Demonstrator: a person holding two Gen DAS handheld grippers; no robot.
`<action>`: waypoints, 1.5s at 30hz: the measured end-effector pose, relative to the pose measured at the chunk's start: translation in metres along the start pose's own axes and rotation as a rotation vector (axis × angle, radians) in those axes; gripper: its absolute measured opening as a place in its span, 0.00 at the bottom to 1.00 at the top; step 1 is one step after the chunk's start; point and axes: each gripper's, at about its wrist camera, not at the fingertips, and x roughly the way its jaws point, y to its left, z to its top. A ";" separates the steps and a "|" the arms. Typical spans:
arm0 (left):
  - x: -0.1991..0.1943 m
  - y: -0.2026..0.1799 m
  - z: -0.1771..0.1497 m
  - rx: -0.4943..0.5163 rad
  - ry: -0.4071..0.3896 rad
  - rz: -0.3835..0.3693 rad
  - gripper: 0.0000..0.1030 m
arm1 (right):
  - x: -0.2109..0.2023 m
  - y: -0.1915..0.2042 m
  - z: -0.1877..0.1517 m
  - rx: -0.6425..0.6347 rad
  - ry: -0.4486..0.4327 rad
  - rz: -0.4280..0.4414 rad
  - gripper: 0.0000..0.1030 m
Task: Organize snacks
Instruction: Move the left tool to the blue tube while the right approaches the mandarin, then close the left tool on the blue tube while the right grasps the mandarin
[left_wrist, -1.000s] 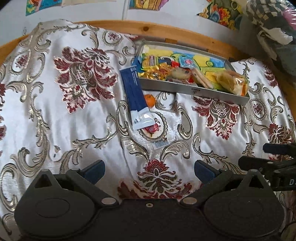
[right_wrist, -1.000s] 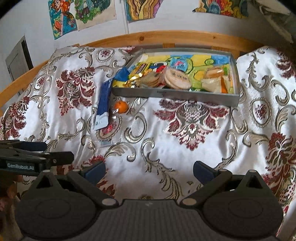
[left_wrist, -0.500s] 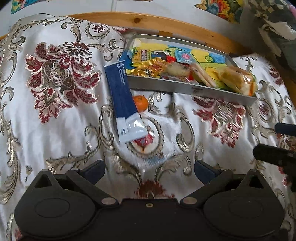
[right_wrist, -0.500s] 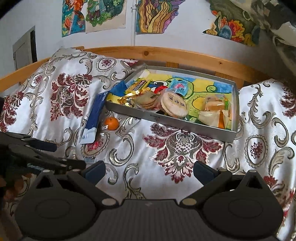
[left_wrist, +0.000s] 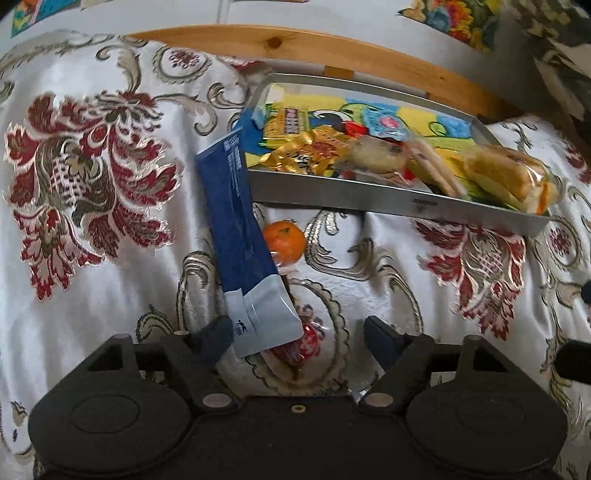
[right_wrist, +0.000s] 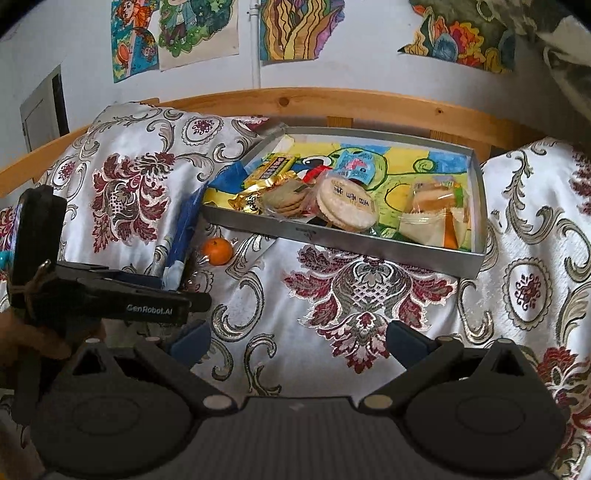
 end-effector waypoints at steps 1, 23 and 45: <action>0.002 0.001 0.001 -0.002 0.000 0.003 0.71 | 0.002 0.000 0.000 0.000 0.001 0.003 1.00; 0.002 0.026 0.030 0.041 0.065 0.005 0.37 | 0.040 0.024 0.007 -0.113 -0.072 0.054 1.00; 0.015 0.056 0.034 -0.075 0.117 -0.100 0.43 | 0.120 0.061 0.036 -0.329 -0.058 0.089 0.78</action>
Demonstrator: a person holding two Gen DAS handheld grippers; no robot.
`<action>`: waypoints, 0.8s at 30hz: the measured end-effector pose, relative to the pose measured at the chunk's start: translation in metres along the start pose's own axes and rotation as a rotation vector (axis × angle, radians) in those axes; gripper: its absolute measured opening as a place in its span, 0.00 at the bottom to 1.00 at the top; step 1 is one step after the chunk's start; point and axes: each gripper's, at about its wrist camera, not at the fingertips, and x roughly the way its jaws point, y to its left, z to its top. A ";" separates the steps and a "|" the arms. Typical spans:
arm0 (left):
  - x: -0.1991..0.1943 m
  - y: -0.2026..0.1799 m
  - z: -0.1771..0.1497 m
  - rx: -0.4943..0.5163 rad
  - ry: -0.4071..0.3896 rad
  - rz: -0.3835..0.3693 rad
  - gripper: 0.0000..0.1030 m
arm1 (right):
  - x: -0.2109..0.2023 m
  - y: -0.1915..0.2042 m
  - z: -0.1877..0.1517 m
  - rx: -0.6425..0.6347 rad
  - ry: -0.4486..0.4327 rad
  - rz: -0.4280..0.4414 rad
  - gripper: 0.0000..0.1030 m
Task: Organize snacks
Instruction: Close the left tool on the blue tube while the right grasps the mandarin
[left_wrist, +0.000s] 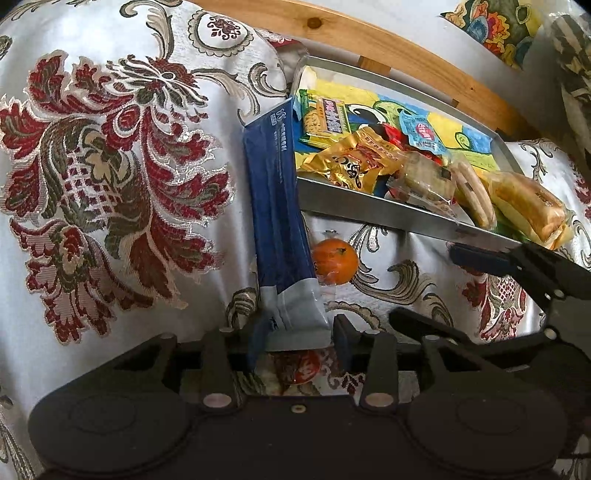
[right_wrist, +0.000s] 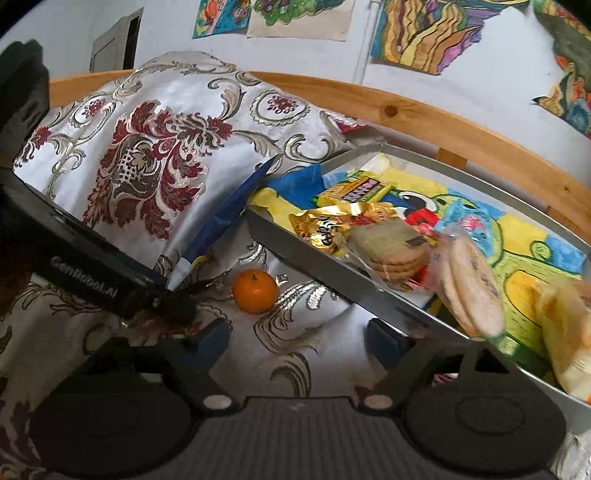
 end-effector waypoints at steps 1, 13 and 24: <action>0.000 0.000 0.000 0.002 -0.001 0.000 0.43 | 0.004 0.000 0.001 -0.001 0.002 0.013 0.77; 0.003 0.003 0.000 -0.001 -0.002 -0.018 0.43 | 0.034 0.002 0.010 -0.036 0.026 0.070 0.63; -0.004 0.004 -0.003 -0.023 -0.033 -0.018 0.39 | 0.058 0.009 0.011 -0.067 0.030 0.107 0.55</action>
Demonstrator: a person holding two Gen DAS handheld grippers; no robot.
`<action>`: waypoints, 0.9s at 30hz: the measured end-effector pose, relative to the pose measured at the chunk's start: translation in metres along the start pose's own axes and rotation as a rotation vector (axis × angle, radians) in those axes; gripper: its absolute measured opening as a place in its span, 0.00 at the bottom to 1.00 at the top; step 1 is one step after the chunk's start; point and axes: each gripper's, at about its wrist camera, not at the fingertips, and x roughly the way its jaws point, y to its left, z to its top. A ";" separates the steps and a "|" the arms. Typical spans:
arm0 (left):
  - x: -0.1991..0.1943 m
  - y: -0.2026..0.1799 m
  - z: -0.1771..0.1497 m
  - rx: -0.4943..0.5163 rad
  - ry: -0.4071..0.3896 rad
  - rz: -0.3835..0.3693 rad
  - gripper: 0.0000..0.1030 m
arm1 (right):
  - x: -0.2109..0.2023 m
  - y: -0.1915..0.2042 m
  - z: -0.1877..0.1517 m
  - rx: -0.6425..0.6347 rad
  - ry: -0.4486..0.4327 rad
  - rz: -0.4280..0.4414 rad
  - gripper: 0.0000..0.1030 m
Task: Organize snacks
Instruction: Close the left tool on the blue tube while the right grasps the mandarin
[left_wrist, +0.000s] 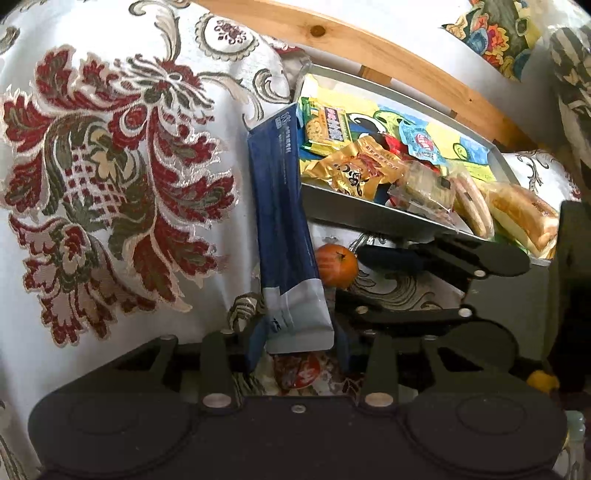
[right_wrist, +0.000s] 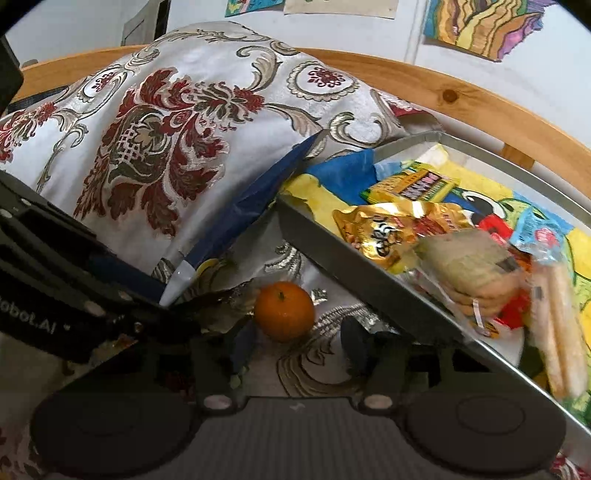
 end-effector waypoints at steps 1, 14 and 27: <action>0.000 0.000 0.000 0.002 0.000 0.005 0.38 | 0.002 0.001 0.000 -0.006 -0.006 0.006 0.54; -0.005 0.004 0.002 -0.024 -0.008 -0.010 0.37 | -0.001 -0.001 -0.007 -0.009 -0.059 0.032 0.37; -0.019 -0.003 0.007 0.065 -0.094 0.034 0.33 | -0.008 0.004 -0.005 0.033 -0.089 0.150 0.37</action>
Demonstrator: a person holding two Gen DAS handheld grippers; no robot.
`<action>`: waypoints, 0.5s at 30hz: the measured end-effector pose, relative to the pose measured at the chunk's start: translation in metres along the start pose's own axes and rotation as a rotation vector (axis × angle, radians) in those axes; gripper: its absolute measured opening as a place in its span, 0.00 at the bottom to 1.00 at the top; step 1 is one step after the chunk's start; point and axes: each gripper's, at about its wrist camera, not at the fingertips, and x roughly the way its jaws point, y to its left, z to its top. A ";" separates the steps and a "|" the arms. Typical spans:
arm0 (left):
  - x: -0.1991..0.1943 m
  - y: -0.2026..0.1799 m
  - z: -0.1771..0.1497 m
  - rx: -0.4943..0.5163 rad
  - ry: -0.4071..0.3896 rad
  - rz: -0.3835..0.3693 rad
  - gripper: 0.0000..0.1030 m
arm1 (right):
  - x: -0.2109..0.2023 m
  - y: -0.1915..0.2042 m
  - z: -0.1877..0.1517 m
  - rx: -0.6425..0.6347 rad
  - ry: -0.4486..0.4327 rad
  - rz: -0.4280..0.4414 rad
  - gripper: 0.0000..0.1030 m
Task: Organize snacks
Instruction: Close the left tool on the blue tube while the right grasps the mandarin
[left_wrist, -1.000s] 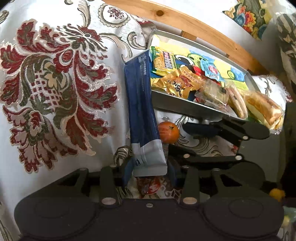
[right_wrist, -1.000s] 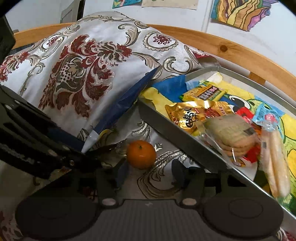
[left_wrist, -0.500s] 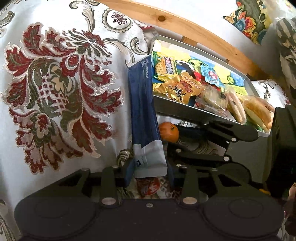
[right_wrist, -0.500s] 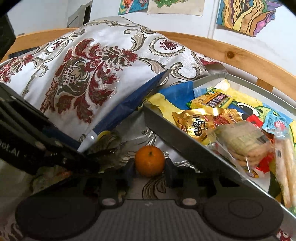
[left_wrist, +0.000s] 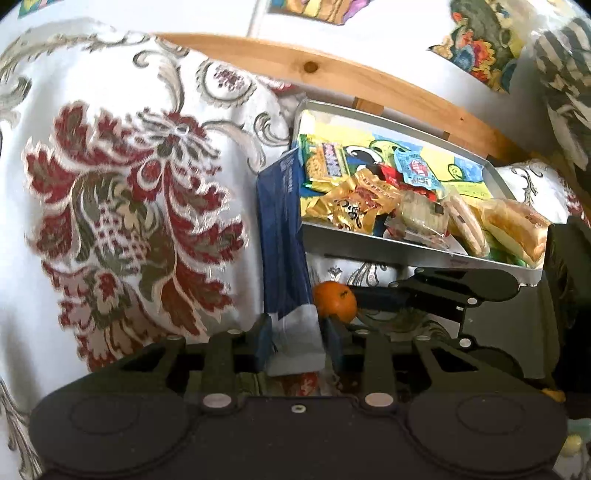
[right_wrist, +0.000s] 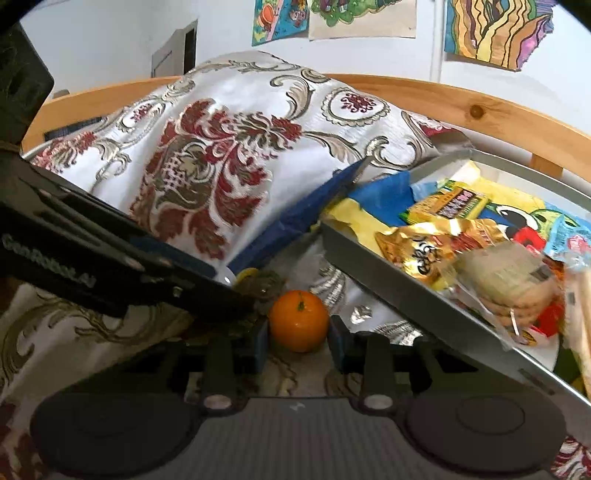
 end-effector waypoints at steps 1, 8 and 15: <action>0.001 0.000 0.000 0.007 -0.002 -0.004 0.32 | 0.001 0.000 0.000 0.008 -0.001 0.005 0.37; 0.009 0.030 0.008 -0.138 0.045 -0.127 0.32 | 0.010 -0.006 -0.003 0.094 -0.011 0.035 0.37; 0.007 0.030 0.013 -0.129 0.013 -0.173 0.32 | -0.001 -0.008 0.001 0.115 -0.054 0.042 0.36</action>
